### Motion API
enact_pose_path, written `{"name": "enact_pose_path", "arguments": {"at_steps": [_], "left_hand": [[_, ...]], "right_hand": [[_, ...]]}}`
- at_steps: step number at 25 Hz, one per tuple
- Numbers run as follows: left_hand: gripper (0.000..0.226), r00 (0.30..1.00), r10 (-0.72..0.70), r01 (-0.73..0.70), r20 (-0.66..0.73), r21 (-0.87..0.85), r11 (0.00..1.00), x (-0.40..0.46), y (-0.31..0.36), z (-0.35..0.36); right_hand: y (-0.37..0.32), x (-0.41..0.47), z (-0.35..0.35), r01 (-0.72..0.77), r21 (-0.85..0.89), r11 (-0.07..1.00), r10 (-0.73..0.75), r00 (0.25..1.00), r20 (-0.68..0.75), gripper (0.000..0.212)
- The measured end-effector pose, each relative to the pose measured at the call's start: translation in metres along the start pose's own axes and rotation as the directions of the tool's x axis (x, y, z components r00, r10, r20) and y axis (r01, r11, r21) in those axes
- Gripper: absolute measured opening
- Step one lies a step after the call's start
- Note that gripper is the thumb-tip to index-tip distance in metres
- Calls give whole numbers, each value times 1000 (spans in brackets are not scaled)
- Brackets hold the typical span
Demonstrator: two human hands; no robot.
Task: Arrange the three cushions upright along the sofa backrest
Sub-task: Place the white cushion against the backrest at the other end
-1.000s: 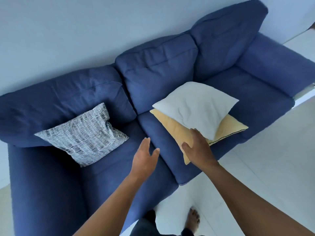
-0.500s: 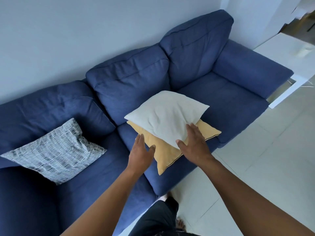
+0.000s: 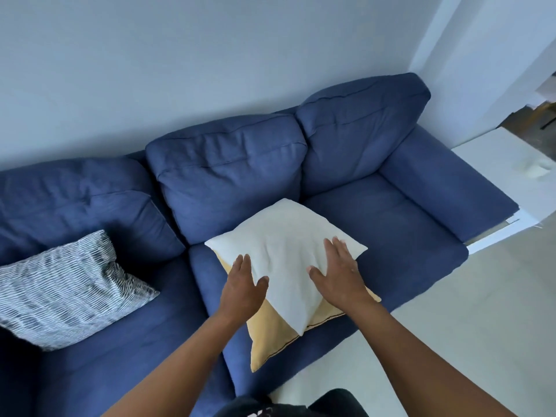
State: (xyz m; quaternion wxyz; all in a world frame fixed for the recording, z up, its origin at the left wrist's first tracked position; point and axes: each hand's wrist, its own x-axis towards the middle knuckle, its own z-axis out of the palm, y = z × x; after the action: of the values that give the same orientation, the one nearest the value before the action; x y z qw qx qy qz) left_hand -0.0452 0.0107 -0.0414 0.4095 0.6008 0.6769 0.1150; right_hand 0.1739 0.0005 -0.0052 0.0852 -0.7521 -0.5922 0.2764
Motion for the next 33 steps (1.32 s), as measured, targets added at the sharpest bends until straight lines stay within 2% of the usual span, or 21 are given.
{"name": "enact_pose_path", "arguments": {"at_steps": [7, 14, 16, 19, 21, 24, 28, 30, 33], "left_hand": [[78, 985, -136, 131, -109, -47, 990, 40, 10, 3], [77, 895, -407, 376, -180, -182, 908, 53, 52, 43], [68, 845, -498, 452, -194, -238, 860, 60, 67, 53], [36, 773, -590, 512, -235, -318, 798, 73, 74, 64], [29, 735, -633, 541, -243, -354, 763, 78, 73, 71], [35, 709, -662, 568, -244, -358, 741, 86, 67, 80], [56, 675, -705, 598, -217, -399, 695, 106, 42, 91], [58, 626, -764, 640, -158, -456, 619, 115, 32, 97], [63, 554, -832, 611, -15, -671, 419, 116, 21, 104]], "right_hand": [[1, 71, -14, 113, -60, 992, -104, 986, 130, 79], [29, 163, -34, 290, -73, 954, -260, 925, 279, 76], [38, 188, -36, 313, -69, 947, -273, 900, 340, 75], [48, 216, -26, 340, -68, 938, -282, 862, 422, 76], [53, 230, -16, 342, -71, 937, -273, 845, 459, 76], [62, 246, -1, 280, -51, 959, -225, 856, 466, 75], [77, 275, 16, 166, 15, 986, -159, 907, 390, 54], [84, 289, 21, 77, 56, 995, -93, 913, 397, 55], [90, 295, 25, -196, 197, 961, 69, 855, 514, 63]]}}
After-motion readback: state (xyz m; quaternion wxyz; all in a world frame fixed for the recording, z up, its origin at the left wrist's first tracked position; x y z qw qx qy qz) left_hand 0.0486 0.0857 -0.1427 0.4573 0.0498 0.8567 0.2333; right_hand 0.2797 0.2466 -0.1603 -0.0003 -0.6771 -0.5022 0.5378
